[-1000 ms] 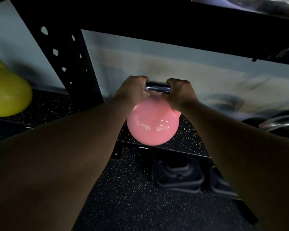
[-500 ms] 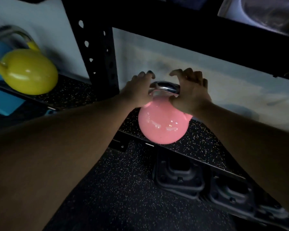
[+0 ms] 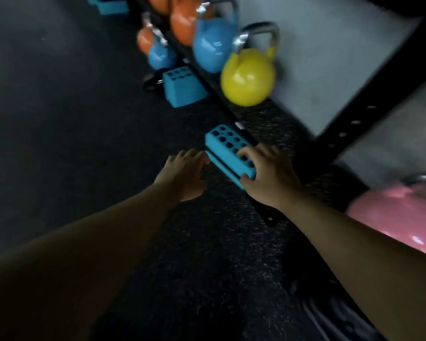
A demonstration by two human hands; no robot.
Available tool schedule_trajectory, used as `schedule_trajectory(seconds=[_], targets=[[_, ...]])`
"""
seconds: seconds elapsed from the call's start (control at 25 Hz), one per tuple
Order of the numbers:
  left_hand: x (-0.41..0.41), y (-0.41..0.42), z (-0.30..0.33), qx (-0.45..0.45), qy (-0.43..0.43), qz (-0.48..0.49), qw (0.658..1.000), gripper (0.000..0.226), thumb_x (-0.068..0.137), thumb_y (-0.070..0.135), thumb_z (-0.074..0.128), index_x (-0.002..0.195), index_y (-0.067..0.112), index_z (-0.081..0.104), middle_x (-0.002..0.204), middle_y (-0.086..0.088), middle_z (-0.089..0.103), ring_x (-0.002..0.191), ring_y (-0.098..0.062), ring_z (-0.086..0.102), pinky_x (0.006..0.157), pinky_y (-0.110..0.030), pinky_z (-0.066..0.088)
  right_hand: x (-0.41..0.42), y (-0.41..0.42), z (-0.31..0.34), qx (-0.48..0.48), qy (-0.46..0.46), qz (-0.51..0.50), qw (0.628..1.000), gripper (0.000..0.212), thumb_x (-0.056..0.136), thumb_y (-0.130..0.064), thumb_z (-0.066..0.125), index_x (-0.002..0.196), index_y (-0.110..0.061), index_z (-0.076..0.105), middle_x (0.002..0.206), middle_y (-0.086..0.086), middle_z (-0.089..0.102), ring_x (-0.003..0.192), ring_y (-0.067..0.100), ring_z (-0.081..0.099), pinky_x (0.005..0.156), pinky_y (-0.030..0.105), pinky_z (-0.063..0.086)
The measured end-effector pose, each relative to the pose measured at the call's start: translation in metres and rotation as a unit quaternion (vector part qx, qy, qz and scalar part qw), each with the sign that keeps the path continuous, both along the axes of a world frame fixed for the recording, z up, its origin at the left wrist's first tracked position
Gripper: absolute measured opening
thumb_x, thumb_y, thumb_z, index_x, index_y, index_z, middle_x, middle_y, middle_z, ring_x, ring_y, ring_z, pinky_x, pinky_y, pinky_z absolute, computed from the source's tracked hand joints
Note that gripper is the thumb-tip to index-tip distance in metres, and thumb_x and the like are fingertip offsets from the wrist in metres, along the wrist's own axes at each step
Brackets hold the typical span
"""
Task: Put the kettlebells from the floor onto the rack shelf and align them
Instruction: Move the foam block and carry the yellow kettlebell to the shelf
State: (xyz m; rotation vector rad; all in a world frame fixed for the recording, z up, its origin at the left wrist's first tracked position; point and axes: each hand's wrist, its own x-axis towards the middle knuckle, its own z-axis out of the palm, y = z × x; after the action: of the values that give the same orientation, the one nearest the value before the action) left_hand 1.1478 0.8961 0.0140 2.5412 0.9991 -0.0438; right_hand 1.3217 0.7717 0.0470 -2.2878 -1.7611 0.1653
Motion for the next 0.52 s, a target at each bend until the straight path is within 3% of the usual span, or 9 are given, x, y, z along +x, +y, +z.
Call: schedule_trajectory(seconds=[0.2, 0.36, 0.52], targets=[[-0.246, 0.025, -0.044, -0.052, 0.036, 0.184, 0.981, 0.054, 0.084, 0.022, 0.064, 0.134, 0.030, 0.046, 0.140, -0.003, 0.047, 0.132, -0.027, 0.042, 0.110, -0.048, 0.032, -0.189, 0.088, -0.048, -0.064, 0.042, 0.144, 0.987, 0.038, 0.083, -0.033, 0.063, 0.120, -0.030, 0.053, 0.110, -0.002, 0.057, 0.105, 0.024, 0.052, 0.088, 0.044, 0.046], [-0.467, -0.016, -0.073, -0.094, 0.073, 0.341, 0.933, 0.053, 0.082, 0.024, 0.065, 0.132, 0.028, 0.047, 0.139, -0.004, 0.048, 0.132, -0.029, 0.042, 0.110, -0.050, 0.034, -0.366, 0.121, -0.088, -0.149, 0.044, 0.262, 0.952, 0.037, 0.085, -0.034, 0.061, 0.121, -0.033, 0.051, 0.111, -0.004, 0.056, 0.108, 0.021, 0.051, 0.095, 0.042, 0.042], [-0.605, -0.065, -0.100, -0.117, 0.131, 0.446, 0.878, 0.059, 0.077, 0.035, 0.067, 0.132, 0.027, 0.047, 0.137, -0.004, 0.051, 0.128, -0.030, 0.045, 0.104, -0.046, 0.037, -0.493, 0.128, -0.125, -0.199, 0.016, 0.340, 0.919, 0.039, 0.086, -0.036, 0.060, 0.124, -0.033, 0.050, 0.116, -0.003, 0.057, 0.110, 0.020, 0.050, 0.097, 0.041, 0.042]])
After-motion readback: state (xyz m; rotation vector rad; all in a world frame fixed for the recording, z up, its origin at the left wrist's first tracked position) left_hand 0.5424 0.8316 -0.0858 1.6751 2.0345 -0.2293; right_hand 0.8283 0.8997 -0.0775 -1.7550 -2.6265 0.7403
